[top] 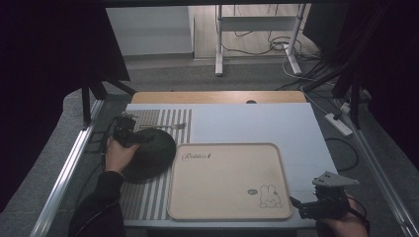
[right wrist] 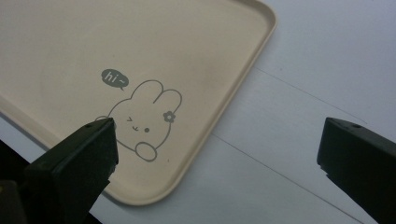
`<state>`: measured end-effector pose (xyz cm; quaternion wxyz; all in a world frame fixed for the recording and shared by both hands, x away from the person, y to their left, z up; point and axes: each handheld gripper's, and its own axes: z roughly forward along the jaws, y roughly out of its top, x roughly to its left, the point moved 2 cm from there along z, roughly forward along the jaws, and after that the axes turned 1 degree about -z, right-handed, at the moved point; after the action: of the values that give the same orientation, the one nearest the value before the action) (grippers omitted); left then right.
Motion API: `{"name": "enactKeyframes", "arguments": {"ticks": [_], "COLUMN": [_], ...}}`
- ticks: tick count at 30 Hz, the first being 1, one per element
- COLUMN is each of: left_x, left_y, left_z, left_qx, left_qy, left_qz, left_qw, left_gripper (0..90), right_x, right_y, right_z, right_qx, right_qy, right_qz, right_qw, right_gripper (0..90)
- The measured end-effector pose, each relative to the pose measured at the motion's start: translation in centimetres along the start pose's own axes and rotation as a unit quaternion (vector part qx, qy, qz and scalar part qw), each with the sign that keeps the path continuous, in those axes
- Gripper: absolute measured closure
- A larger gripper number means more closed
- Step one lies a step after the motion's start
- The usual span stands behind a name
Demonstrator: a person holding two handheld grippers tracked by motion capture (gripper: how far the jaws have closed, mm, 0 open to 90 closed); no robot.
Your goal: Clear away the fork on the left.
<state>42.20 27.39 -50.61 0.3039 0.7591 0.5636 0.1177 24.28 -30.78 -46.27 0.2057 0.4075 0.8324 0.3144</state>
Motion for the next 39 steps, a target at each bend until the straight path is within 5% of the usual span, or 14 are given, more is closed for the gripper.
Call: {"name": "enactKeyframes", "arguments": {"ticks": [17,19,21,25,26,31,39], "left_x": [2.3,2.7,3.1,3.6,3.8,4.8,5.7], "left_y": [2.4,2.7,3.0,3.6,3.7,4.3,5.0], "left_z": [2.4,2.6,3.0,3.6,3.7,4.1,5.7], "left_qx": [0.014,0.013,0.015,0.022,0.024,0.029,0.057], "left_qy": [0.008,0.008,0.016,0.035,0.038,0.045,0.061], "left_qz": [-0.021,-0.024,-0.03,-0.031,-0.03,-0.037,-0.032], "left_qw": [0.9997,0.9996,0.9993,0.9986,0.9985,0.9979,0.996], "left_gripper": [5.5,19.5,23.7,57.0,57.0,88.7,88.9], "right_x": [-0.1,-0.1,-0.1,-0.1,-0.1,-0.1,-0.1], "right_y": [0.0,0.0,0.0,0.0,0.0,0.0,0.0], "right_z": [0.1,0.1,0.1,0.1,0.1,0.1,0.1], "right_qx": [0.004,0.005,0.005,0.005,0.005,0.006,0.004], "right_qy": [0.003,0.004,0.004,0.006,0.006,0.006,0.008], "right_qz": [0.003,0.005,0.005,0.006,0.006,0.005,0.004], "right_qw": [1.0,1.0,1.0,1.0,1.0,0.9999,0.9999], "right_gripper": [0.0,0.0,0.0,0.0,0.0,0.0,0.0]}}
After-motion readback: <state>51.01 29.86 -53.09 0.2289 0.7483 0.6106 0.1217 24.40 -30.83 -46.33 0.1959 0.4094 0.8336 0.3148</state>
